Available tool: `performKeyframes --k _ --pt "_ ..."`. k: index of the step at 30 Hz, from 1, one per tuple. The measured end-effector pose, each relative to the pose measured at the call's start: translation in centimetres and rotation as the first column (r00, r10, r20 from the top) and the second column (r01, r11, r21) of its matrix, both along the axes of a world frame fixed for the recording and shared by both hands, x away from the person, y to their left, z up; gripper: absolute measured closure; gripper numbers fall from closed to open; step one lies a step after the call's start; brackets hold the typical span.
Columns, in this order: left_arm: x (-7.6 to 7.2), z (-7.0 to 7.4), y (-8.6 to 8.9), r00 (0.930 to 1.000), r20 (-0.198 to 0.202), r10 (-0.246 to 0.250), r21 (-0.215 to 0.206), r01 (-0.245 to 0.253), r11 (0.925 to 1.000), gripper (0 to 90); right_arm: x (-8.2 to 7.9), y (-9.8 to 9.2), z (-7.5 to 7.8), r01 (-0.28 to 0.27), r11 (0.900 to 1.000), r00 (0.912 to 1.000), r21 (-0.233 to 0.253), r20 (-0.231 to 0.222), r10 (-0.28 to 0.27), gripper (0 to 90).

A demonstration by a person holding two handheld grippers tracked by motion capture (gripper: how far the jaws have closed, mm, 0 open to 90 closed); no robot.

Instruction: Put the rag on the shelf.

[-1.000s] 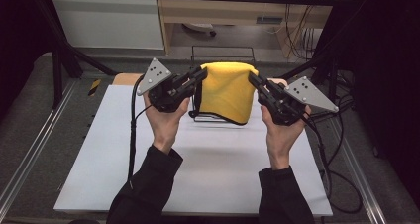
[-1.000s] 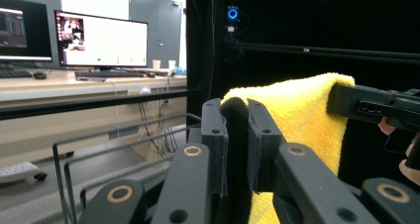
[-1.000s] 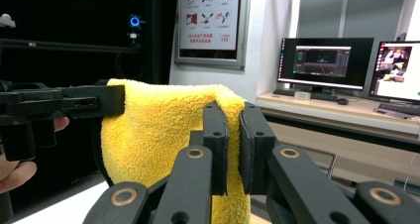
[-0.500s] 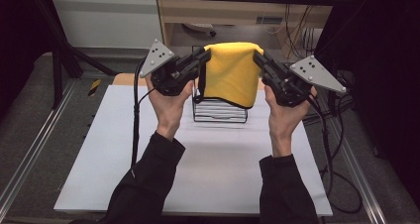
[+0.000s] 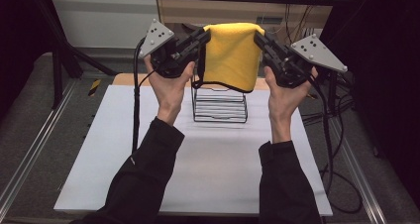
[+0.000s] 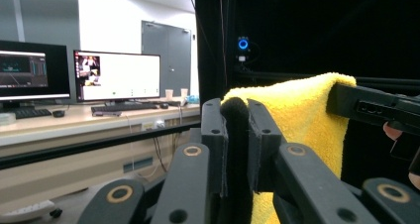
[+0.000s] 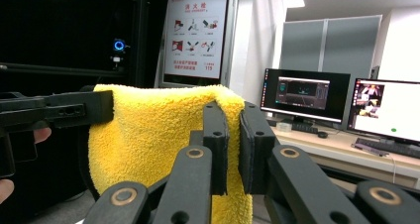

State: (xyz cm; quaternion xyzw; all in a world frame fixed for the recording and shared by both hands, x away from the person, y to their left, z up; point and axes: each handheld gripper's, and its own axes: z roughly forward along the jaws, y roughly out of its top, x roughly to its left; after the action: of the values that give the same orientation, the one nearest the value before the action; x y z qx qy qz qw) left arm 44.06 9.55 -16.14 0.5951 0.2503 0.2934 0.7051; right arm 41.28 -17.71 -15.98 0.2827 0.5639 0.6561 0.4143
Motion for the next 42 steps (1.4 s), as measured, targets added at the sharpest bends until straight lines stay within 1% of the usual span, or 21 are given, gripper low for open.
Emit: performKeyframes --k 3,6,7,9,12,16,18,21,24,29,30,36,38,40,42 --pt "0.3 0.5 0.1 1.0 0.007 0.007 0.005 -0.007 1.0 80.4 0.3 0.1 0.5 0.0 1.0 1.0 -0.002 0.007 0.0 84.1" --pt "0.6 1.4 0.3 0.9999 0.012 0.011 0.004 -0.011 0.9999 80.4 0.7 0.3 1.3 0.002 1.0 0.9999 -0.005 0.015 -0.001 84.1" --pt "0.7 1.6 0.3 0.9999 0.012 0.007 -0.005 -0.007 1.0 80.4 0.8 0.3 1.6 0.001 1.0 0.9998 -0.007 0.019 -0.001 84.1" --pt "0.8 2.2 0.3 0.9998 0.016 0.008 -0.007 -0.008 0.9999 80.4 1.0 0.4 2.1 0.002 1.0 0.9997 -0.005 0.025 -0.002 84.1" --pt "1.1 3.0 0.2 0.9995 0.025 0.019 0.006 -0.02 0.9998 80.4 1.4 0.4 2.8 0.006 1.0 0.9995 -0.004 0.03 -0.006 84.1" --pt "1.5 3.6 0.1 0.9994 0.025 0.024 0.007 -0.024 0.9997 80.4 2.0 0.4 3.4 0.007 1.0 0.9994 -0.005 0.033 -0.007 84.1" --pt "1.7 4.0 0.1 0.9987 0.037 0.035 0.015 -0.036 0.9993 80.4 2.3 0.5 3.6 0.007 1.0 0.9992 0.0 0.04 -0.007 84.1" --pt "2.2 4.3 -0.1 0.9983 0.039 0.045 0.022 -0.046 0.9987 80.4 2.8 0.5 3.9 0.011 1.0 0.9991 -0.001 0.042 -0.011 84.0" --pt "2.8 4.4 -0.2 0.9981 0.038 0.05 0.025 -0.05 0.9984 80.4 3.6 0.5 4.1 0.009 1.0 0.9993 0.006 0.037 -0.009 84.0" --pt "4.1 4.2 -0.3 0.9974 0.037 0.062 0.036 -0.063 0.9973 80.3 5.1 0.5 4.2 0.02 1.0 0.9994 -0.008 0.029 -0.02 84.0" --pt "4.4 4.2 -0.4 0.9976 0.038 0.058 0.035 -0.059 0.9976 80.3 5.4 0.5 4.2 0.023 1.0 0.9994 -0.01 0.026 -0.023 84.0" --pt "5.9 3.6 -0.3 0.9991 0.017 0.039 0.015 -0.039 0.9991 80.3 6.8 0.3 4.1 0.022 1.0 0.9997 -0.01 0.009 -0.022 83.9" --pt "6.3 3.5 -0.3 0.9985 0.014 0.054 0.024 -0.054 0.9983 80.3 7.3 0.3 3.9 0.02 1.0 0.9998 -0.011 0.003 -0.02 83.9" --pt "6.7 3.3 -0.3 0.9983 0.014 0.056 0.027 -0.057 0.998 80.3 7.6 0.4 3.8 0.021 1.0 0.9998 -0.018 0.001 -0.021 83.9" --pt "7.1 3.1 -0.4 0.9981 0.011 0.061 0.042 -0.062 0.9972 80.2 8.1 0.3 3.6 0.025 0.999 0.9997 -0.024 -0.008 -0.025 83.9"
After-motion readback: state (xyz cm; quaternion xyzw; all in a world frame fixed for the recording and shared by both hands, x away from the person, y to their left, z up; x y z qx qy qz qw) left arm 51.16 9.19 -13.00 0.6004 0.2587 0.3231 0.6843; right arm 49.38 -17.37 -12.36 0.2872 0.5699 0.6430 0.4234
